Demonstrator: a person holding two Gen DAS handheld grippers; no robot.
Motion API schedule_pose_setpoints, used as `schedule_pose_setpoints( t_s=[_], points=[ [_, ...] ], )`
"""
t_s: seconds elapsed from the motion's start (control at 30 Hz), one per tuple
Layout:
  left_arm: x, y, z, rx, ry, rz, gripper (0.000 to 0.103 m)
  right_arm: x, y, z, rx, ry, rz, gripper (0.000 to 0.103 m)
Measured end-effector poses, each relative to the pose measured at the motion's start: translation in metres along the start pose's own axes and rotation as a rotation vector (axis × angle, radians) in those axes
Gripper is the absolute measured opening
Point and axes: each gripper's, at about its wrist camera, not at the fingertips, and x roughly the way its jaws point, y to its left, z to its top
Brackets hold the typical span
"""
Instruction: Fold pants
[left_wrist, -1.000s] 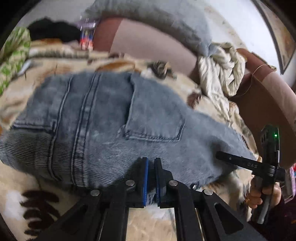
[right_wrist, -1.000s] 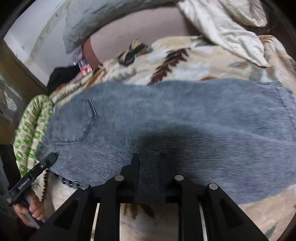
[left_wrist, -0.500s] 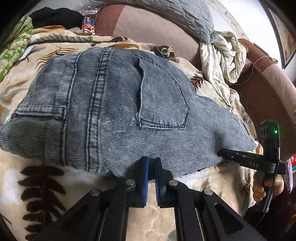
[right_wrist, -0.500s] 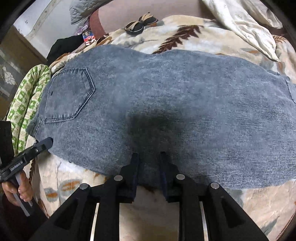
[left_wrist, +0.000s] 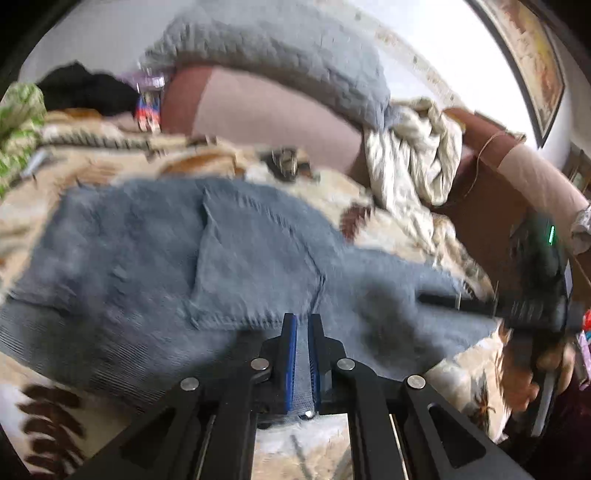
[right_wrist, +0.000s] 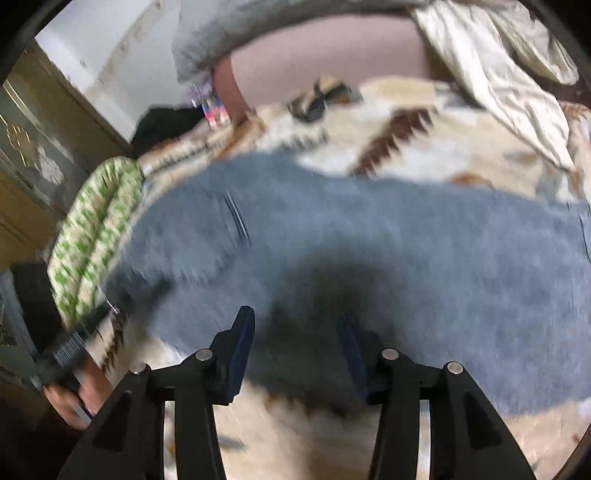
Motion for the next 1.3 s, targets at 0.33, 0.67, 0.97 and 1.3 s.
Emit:
schedule_pose_setpoints(
  t_s=[0.33,0.67,0.97,1.3],
  points=[
    [0.026,0.002,-0.011,-0.022,0.143,-0.011,0.008,0.070,0.052,0.127,0.066,-0.068,0.030,0.051],
    [0.030,-0.005,-0.017,0.015,0.169,0.038,0.008,0.193,0.070,0.138,0.093,0.226,-0.128,0.054],
    [-0.025,-0.023,-0.004,0.110,-0.088,0.025,0.008,0.155,0.066,0.133,0.100,0.072,-0.084,0.055],
    [-0.005,0.013,-0.007,0.010,0.034,0.214,0.013,0.003,-0.025,0.058,0.165,-0.127,-0.185,0.055]
  ],
)
